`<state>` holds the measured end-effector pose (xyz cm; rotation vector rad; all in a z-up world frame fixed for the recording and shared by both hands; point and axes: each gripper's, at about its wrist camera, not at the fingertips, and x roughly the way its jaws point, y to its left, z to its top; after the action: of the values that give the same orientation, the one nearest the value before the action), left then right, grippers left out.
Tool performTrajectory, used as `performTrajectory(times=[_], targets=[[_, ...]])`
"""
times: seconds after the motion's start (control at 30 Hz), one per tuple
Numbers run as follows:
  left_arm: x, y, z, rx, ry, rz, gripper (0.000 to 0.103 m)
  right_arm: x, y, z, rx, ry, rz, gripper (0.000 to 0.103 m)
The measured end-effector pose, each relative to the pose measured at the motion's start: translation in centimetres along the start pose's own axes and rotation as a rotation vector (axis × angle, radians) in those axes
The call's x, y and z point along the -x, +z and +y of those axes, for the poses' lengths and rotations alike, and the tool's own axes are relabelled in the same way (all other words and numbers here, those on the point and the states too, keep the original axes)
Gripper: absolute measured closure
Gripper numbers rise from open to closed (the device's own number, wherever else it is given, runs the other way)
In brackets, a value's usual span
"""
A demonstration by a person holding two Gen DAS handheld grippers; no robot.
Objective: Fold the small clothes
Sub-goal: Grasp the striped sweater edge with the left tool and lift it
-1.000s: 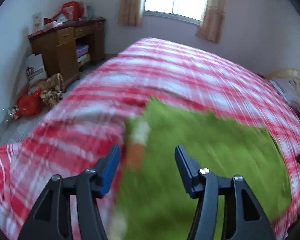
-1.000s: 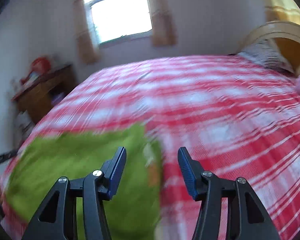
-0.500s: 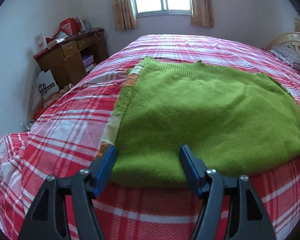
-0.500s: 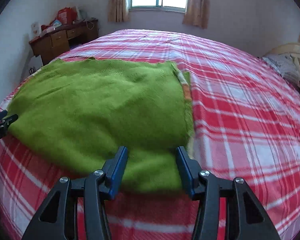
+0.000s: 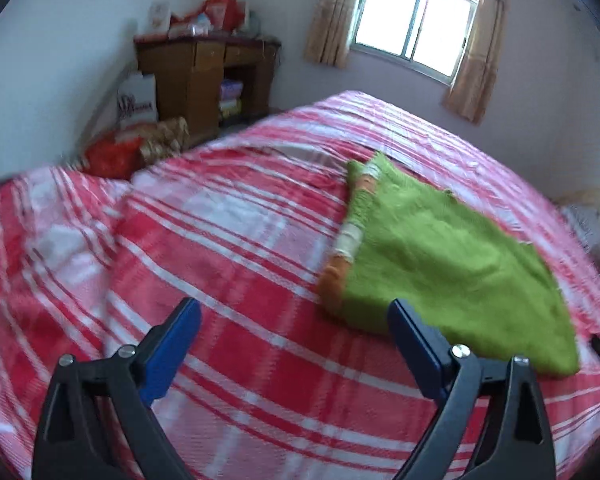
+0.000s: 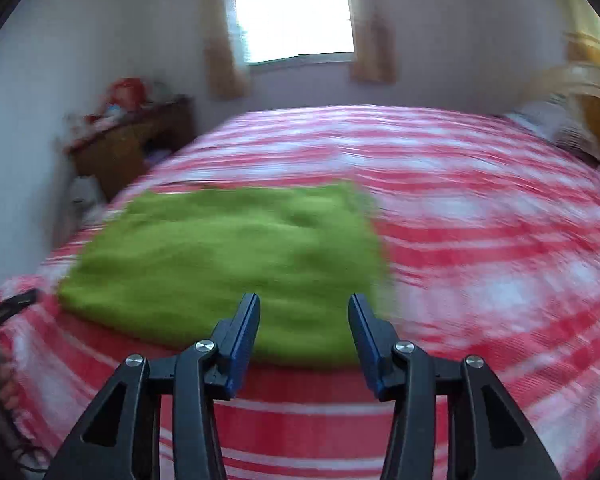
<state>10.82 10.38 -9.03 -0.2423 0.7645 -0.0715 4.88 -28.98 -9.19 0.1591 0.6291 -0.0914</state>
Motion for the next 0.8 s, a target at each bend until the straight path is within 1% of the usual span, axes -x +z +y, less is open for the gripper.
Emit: performTrajectory(times=[0.03,0.1,0.13,0.23,0.3,0.33,0.37,0.47,0.5,0.57,0.6,0.67,0.7,0.73,0.77,0.8], targets=[[-0.5,-0.2,-0.5,0.013,-0.025,0.018,0.007,-0.8,0.3,1.9,0.02,0.047,0.007,0.059],[-1.5,-0.5,-1.4,0.038,-0.035,0.049,0.007,-2.2,0.2,4.5,0.048,0.086,0.019,0.068],[-2.0,-0.8,-1.8,0.051,-0.029,0.061,0.007,-3.3,0.0,5.9,0.057,0.105,0.035,0.069],[-4.3,-1.2,-2.5,0.104,-0.033,0.114,0.007,-5.9,-0.9,8.1,0.072,0.134,0.087,0.07],[-4.1,-1.0,-3.2,0.097,-0.019,0.075,0.007,-7.5,-2.1,8.5,0.088,0.129,0.14,0.07],[-4.7,-0.6,-3.5,0.107,-0.04,0.075,0.007,-8.1,-3.0,8.5,0.087,0.128,0.162,0.07],[-4.9,-0.3,-3.6,0.123,-0.053,0.075,0.007,-7.8,-3.3,8.3,0.081,0.138,0.134,0.07],[-6.1,0.8,-3.7,0.209,-0.13,0.051,0.008,-7.7,-3.4,7.9,0.057,0.163,0.133,0.07],[-6.4,0.9,-3.6,0.237,-0.144,0.041,0.009,-7.8,-3.5,7.8,0.05,0.172,0.129,0.07],[-6.8,1.0,-3.4,0.275,-0.141,0.012,0.012,-7.9,-3.4,7.2,0.03,0.194,0.127,0.07],[-6.9,1.1,-3.6,0.276,-0.134,0.008,0.017,-7.9,-3.5,7.0,0.018,0.207,0.125,0.07],[-7.1,1.1,-4.1,0.256,-0.132,-0.005,0.038,-7.8,-3.4,6.5,-0.004,0.229,0.121,0.07],[-7.4,1.0,-4.2,0.248,-0.154,0.01,0.06,-8.0,-3.4,6.5,-0.011,0.236,0.12,0.07],[-7.6,1.0,-4.1,0.251,-0.159,0.02,0.066,-8.1,-3.4,6.4,-0.015,0.241,0.119,0.07],[-7.7,1.0,-4.0,0.256,-0.158,0.017,0.067,-8.1,-3.3,6.4,-0.018,0.244,0.117,0.07],[-7.7,1.1,-3.9,0.258,-0.159,0.015,0.072,-8.1,-3.4,6.4,-0.019,0.246,0.116,0.07]])
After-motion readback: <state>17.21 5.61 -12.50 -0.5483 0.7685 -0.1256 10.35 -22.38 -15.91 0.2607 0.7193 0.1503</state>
